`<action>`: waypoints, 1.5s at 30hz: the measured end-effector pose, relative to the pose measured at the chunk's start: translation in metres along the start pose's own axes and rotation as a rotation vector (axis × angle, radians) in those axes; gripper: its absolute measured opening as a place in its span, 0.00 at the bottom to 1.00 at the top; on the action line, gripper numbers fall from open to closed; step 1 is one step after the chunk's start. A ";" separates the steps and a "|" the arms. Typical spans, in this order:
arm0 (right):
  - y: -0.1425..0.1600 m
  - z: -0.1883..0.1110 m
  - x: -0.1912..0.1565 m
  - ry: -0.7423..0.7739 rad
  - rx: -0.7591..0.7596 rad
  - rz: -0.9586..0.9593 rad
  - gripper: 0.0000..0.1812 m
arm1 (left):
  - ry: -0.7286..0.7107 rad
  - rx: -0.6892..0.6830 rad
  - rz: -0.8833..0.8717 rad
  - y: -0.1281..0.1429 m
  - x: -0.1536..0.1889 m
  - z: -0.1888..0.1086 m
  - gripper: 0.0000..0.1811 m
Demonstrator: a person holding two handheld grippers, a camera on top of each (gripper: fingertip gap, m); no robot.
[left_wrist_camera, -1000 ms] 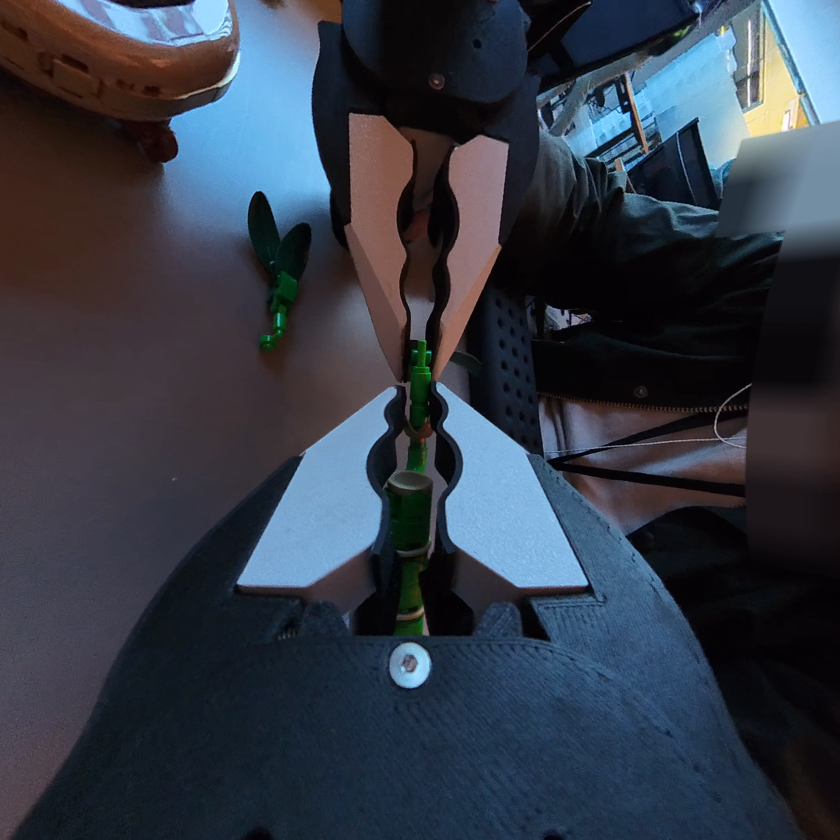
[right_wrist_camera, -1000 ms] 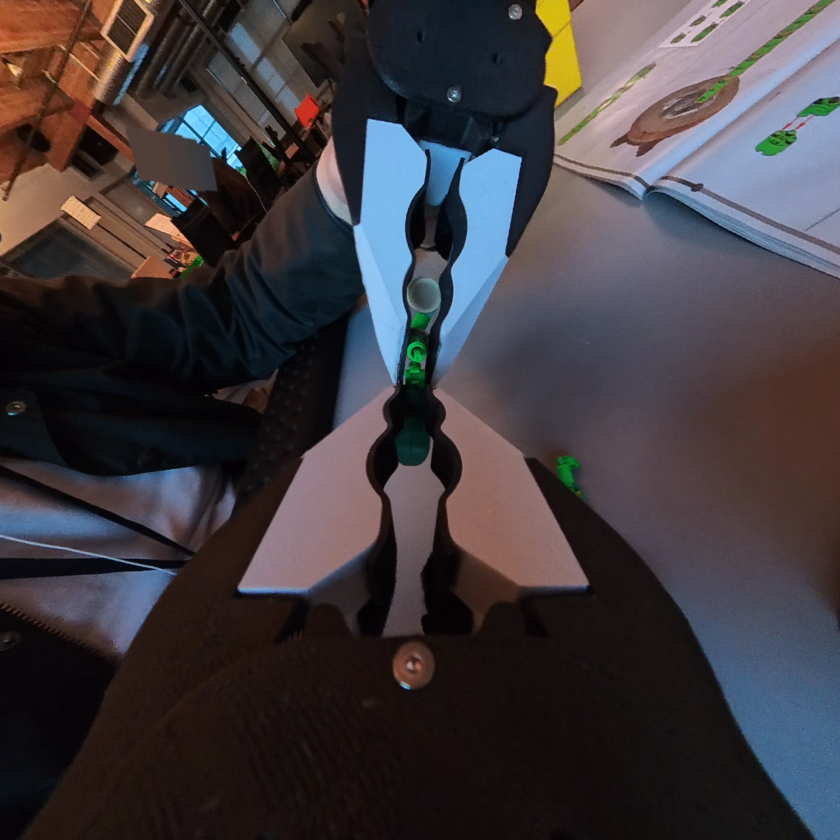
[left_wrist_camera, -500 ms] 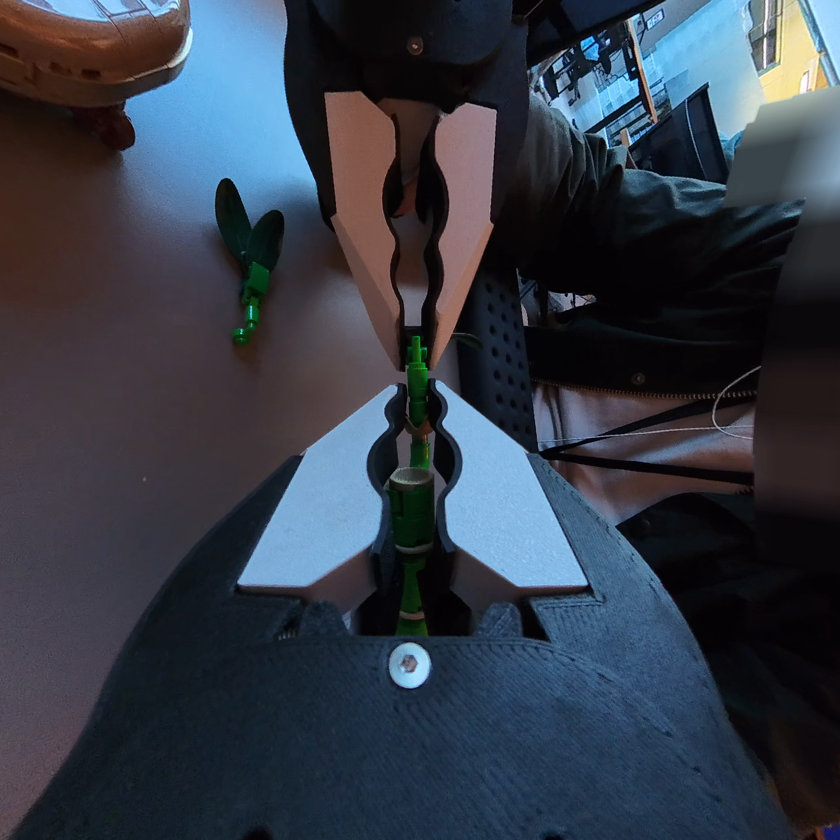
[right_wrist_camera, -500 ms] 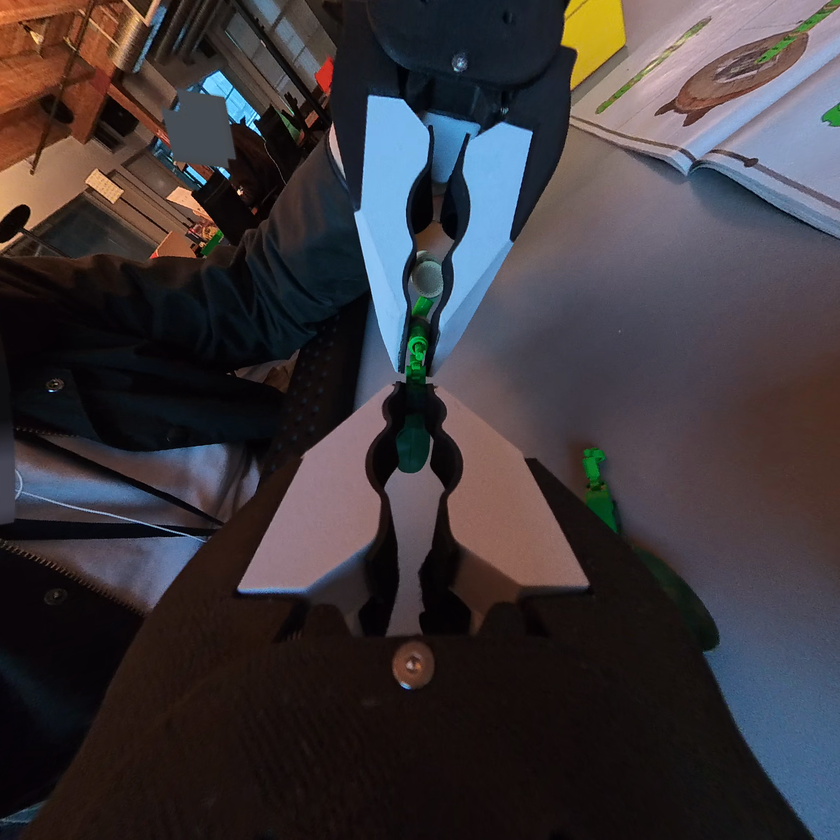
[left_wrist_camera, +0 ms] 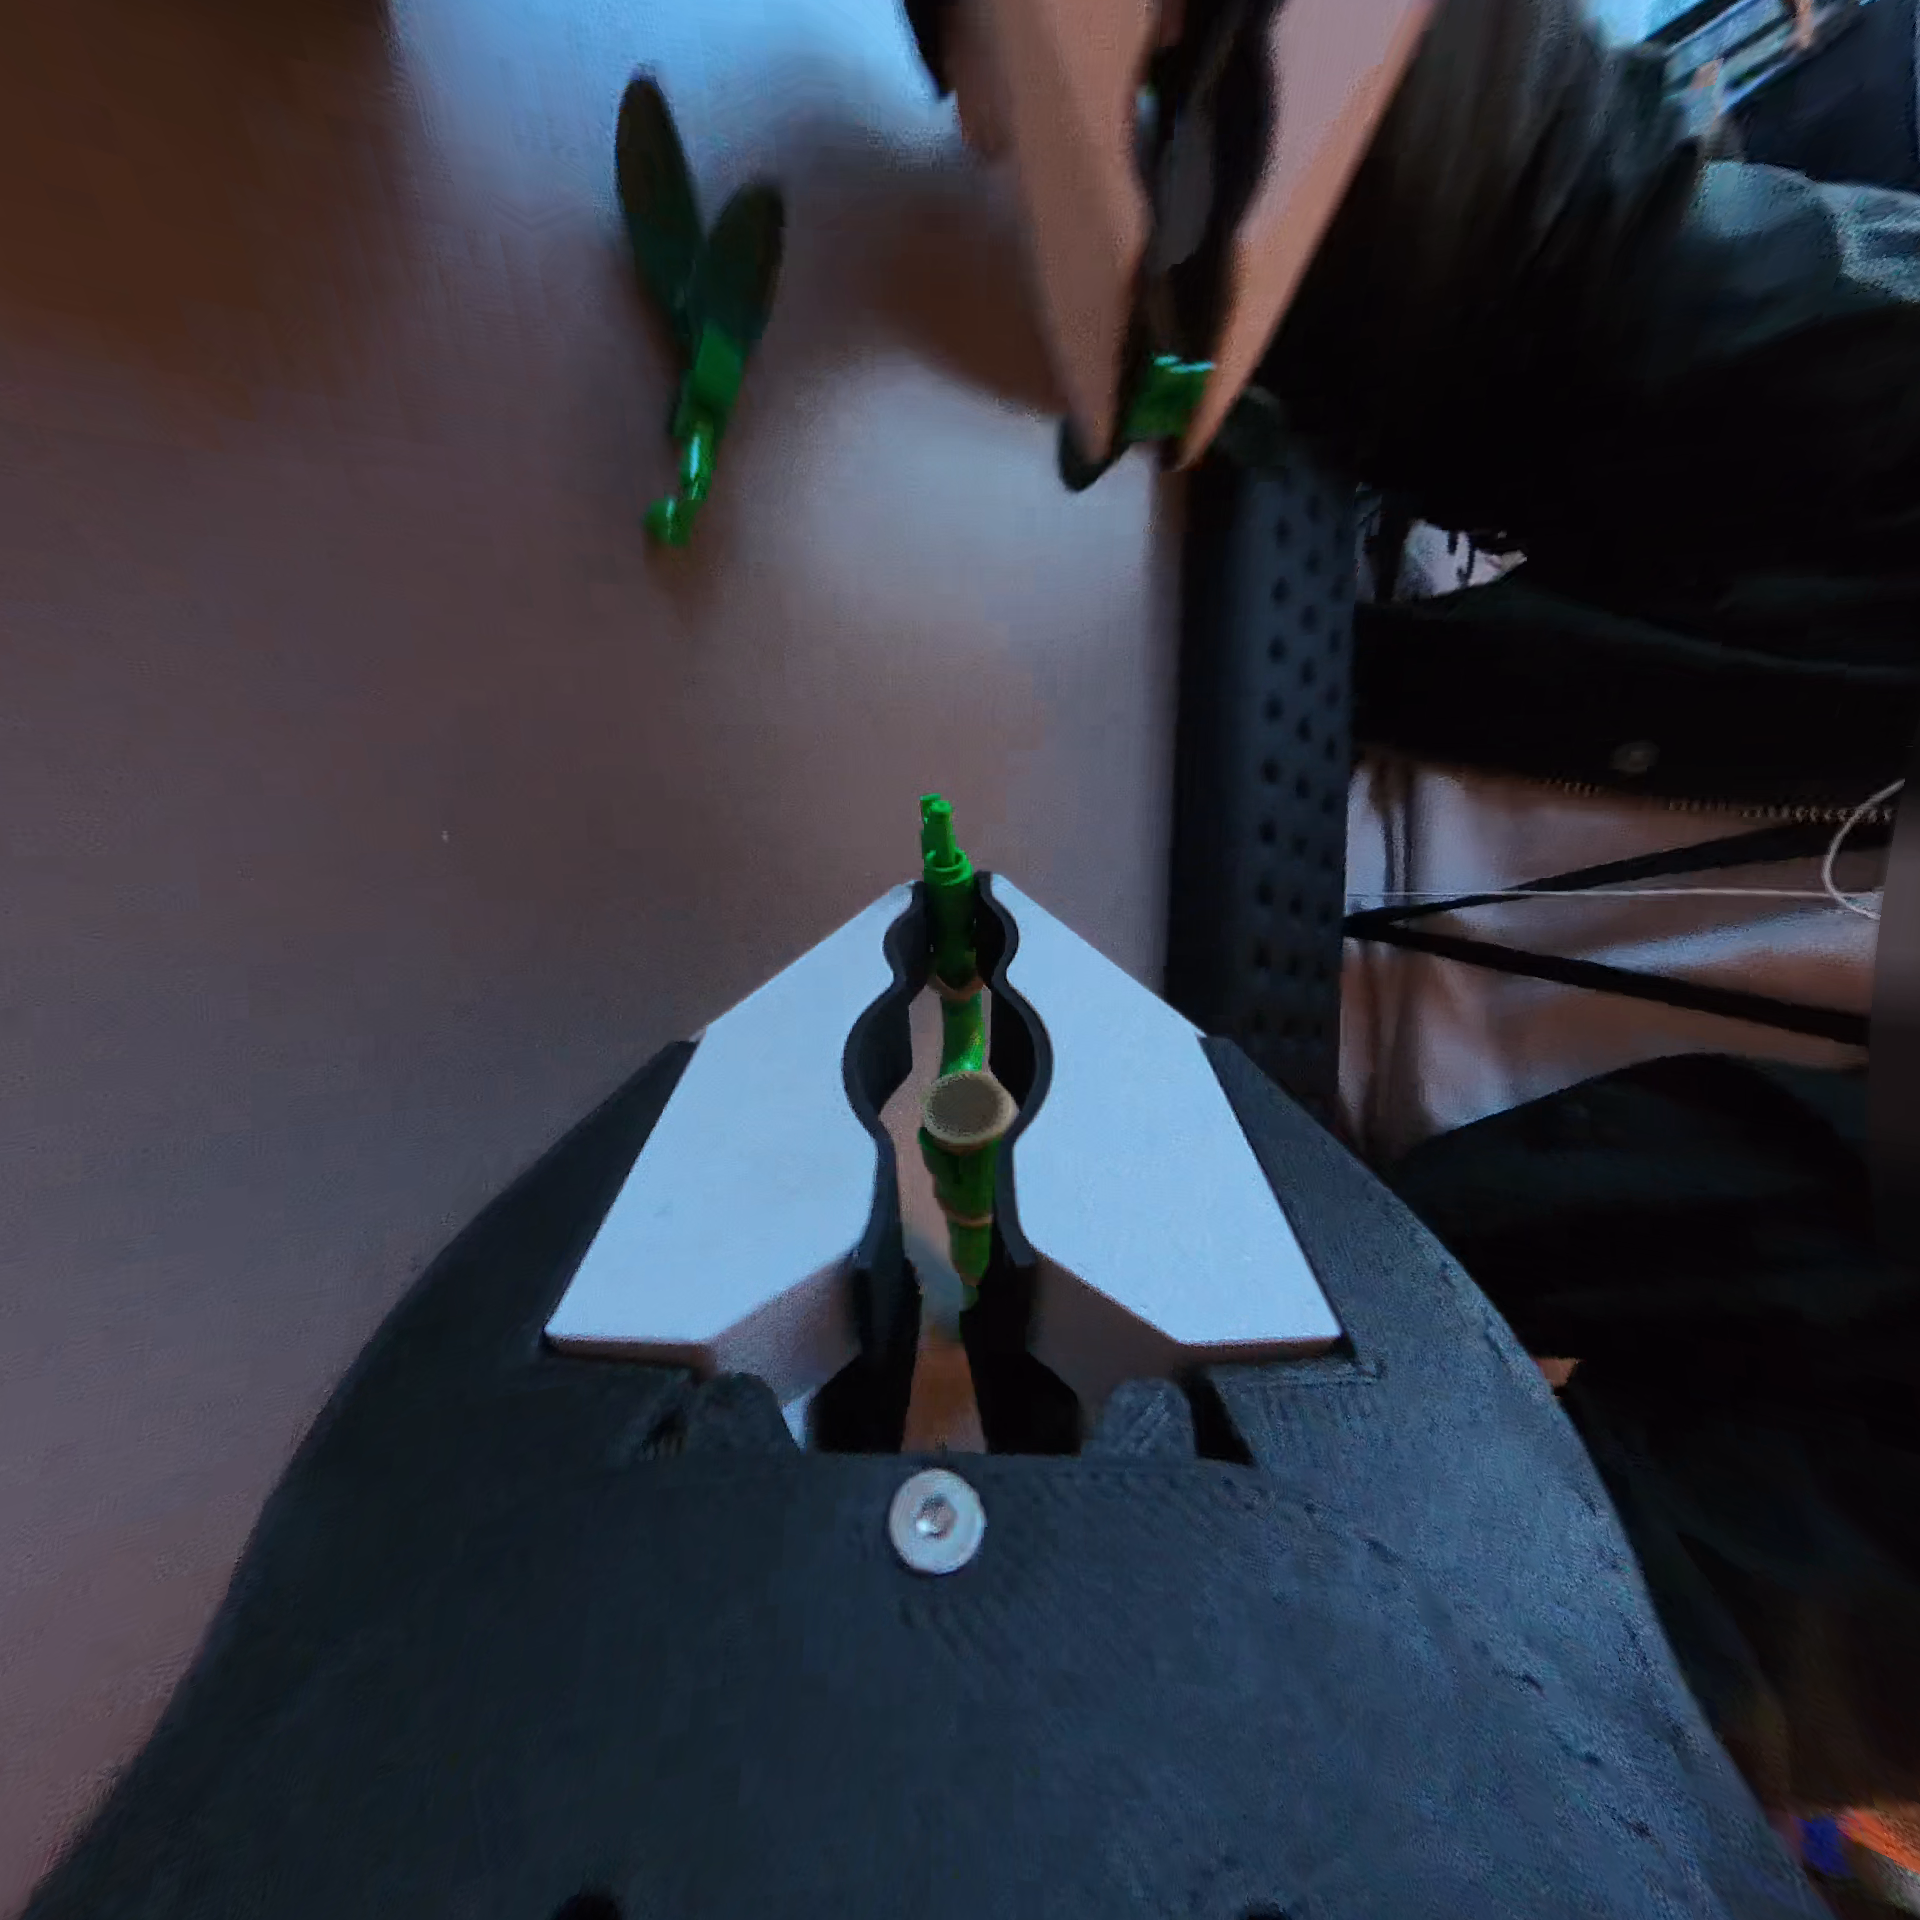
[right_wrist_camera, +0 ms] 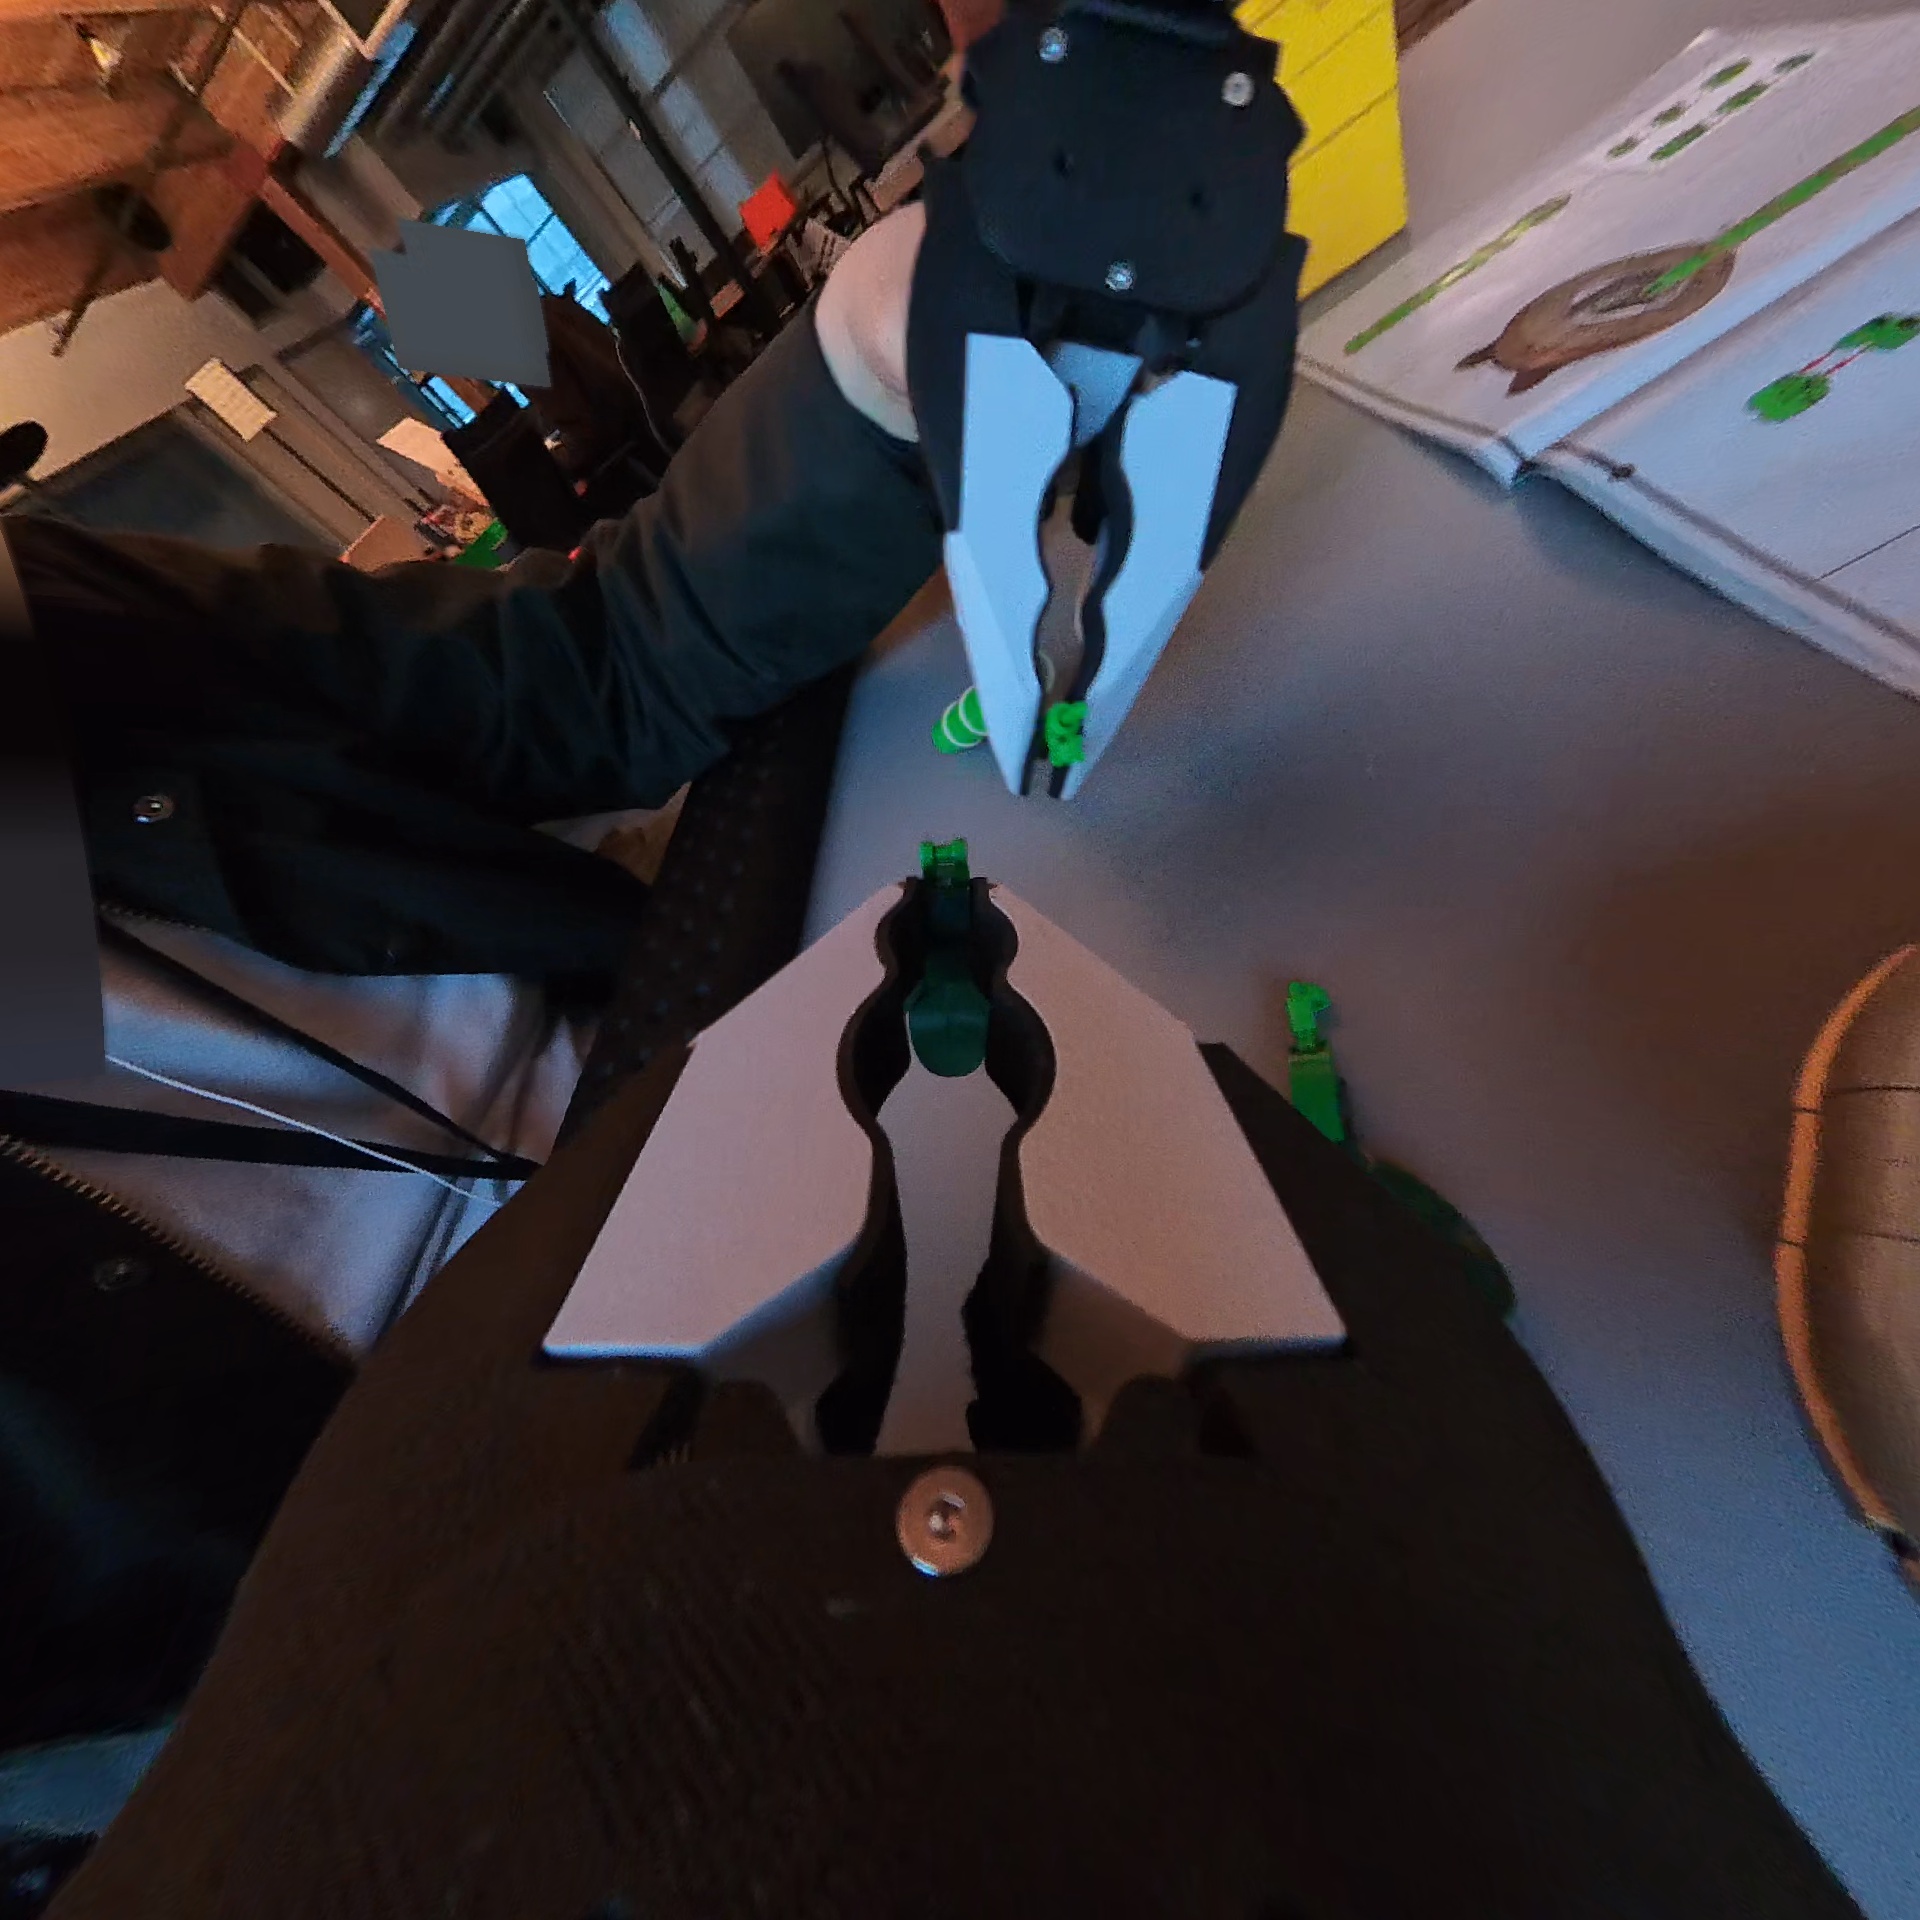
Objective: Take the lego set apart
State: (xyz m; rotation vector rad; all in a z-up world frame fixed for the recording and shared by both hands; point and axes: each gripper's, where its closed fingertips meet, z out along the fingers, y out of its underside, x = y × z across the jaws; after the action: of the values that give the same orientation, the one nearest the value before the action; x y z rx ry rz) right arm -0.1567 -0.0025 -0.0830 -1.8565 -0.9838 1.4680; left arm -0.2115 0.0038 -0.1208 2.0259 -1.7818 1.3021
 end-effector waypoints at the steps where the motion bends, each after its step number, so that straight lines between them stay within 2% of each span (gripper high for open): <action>1: 0.002 0.002 0.000 -0.013 -0.005 0.010 0.04 | 0.013 -0.027 -0.041 0.004 -0.003 0.005 0.03; 4: 0.006 0.004 0.003 -0.023 -0.014 0.037 0.04 | 0.041 -0.034 -0.108 0.007 -0.012 0.012 0.04; 7: 0.011 0.006 0.008 -0.008 -0.034 0.044 0.04 | 0.028 -0.007 -0.147 0.004 -0.020 0.010 0.15; 11: 0.014 0.008 0.013 0.014 -0.045 0.047 0.04 | -0.060 0.068 -0.142 -0.007 -0.033 -0.002 0.26; 13: 0.013 0.008 0.015 0.022 -0.039 0.053 0.04 | -0.141 0.076 -0.113 -0.009 -0.039 -0.010 0.27; 15: 0.011 0.007 0.017 0.026 -0.024 0.058 0.04 | -0.226 0.081 -0.047 -0.013 -0.041 -0.017 0.27; 18: 0.000 0.004 0.014 0.008 0.043 0.057 0.04 | -0.351 0.200 0.092 -0.037 -0.040 -0.033 0.24; 23: -0.030 -0.008 -0.007 -0.158 0.232 0.125 0.03 | -0.336 0.372 0.360 -0.074 0.005 -0.037 0.23; 26: -0.034 -0.010 -0.019 -0.268 0.248 0.186 0.03 | -0.308 0.401 0.536 -0.082 0.037 -0.024 0.23; 30: -0.025 0.001 -0.033 -0.334 0.177 0.199 0.04 | -0.287 0.403 0.630 -0.083 0.054 -0.009 0.24; 34: -0.018 0.008 -0.042 -0.392 0.116 0.241 0.04 | -0.161 0.375 0.678 -0.073 0.072 0.000 0.09; 41: -0.002 0.018 -0.058 -0.496 0.004 0.305 0.03 | -0.106 0.298 0.777 -0.057 0.086 0.013 0.08; 45: 0.012 0.024 -0.059 -0.469 -0.075 0.269 0.03 | -0.097 0.223 0.792 -0.046 0.085 0.023 0.07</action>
State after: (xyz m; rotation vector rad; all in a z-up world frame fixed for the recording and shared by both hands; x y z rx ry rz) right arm -0.1848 -0.0580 -0.0659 -1.7849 -1.0357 2.1212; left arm -0.1674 -0.0601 -0.0591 1.5117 -2.7475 1.6563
